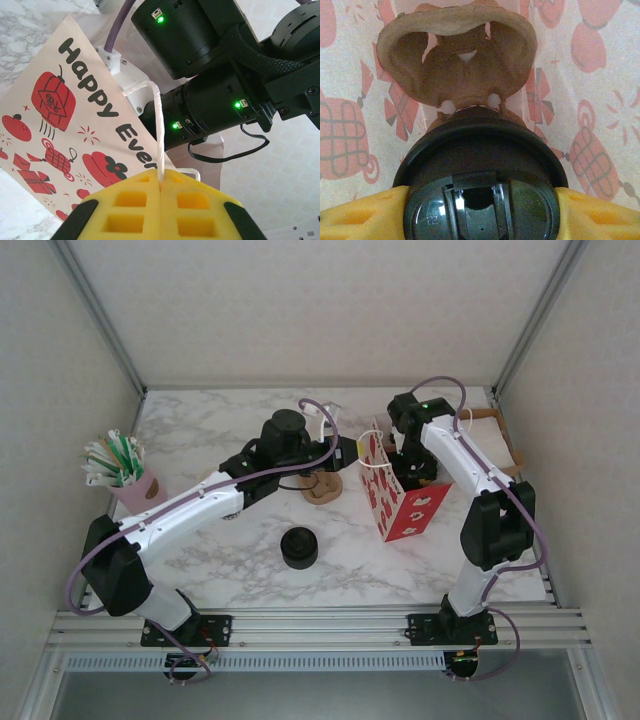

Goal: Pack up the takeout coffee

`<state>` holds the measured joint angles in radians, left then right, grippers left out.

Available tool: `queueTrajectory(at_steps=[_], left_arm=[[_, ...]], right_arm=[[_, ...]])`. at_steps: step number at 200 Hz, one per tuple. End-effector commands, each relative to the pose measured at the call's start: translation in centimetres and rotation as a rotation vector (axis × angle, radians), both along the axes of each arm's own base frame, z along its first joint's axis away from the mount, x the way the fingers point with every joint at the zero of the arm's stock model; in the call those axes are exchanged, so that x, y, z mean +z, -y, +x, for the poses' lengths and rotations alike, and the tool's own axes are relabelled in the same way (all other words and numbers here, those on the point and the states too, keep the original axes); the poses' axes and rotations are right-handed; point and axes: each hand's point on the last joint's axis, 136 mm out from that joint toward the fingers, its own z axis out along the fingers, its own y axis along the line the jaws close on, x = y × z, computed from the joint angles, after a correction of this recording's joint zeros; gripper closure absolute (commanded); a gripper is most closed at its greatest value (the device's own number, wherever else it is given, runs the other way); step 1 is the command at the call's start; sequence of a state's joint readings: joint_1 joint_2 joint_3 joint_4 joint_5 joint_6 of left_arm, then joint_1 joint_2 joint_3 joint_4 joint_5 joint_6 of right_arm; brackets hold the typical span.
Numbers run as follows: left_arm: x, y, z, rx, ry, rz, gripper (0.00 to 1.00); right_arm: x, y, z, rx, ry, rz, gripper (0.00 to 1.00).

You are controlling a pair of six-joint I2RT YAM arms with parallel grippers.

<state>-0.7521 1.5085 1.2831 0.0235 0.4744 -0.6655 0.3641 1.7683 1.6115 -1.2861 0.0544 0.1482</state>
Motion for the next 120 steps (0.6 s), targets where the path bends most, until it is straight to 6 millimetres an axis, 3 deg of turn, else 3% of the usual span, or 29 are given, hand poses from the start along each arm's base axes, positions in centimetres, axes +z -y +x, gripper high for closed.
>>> queueTrajectory(at_steps=[1, 120], left_arm=[[2.16, 0.16, -0.40, -0.008, 0.049, -0.021, 0.97], [2.22, 0.34, -0.36, -0.010, 0.046, -0.027, 0.97]], right_arm=[[-0.41, 0.47, -0.15, -0.013, -0.013, -0.009, 0.32], [0.57, 0.74, -0.42, -0.016, 0.007, -0.014, 0.27]])
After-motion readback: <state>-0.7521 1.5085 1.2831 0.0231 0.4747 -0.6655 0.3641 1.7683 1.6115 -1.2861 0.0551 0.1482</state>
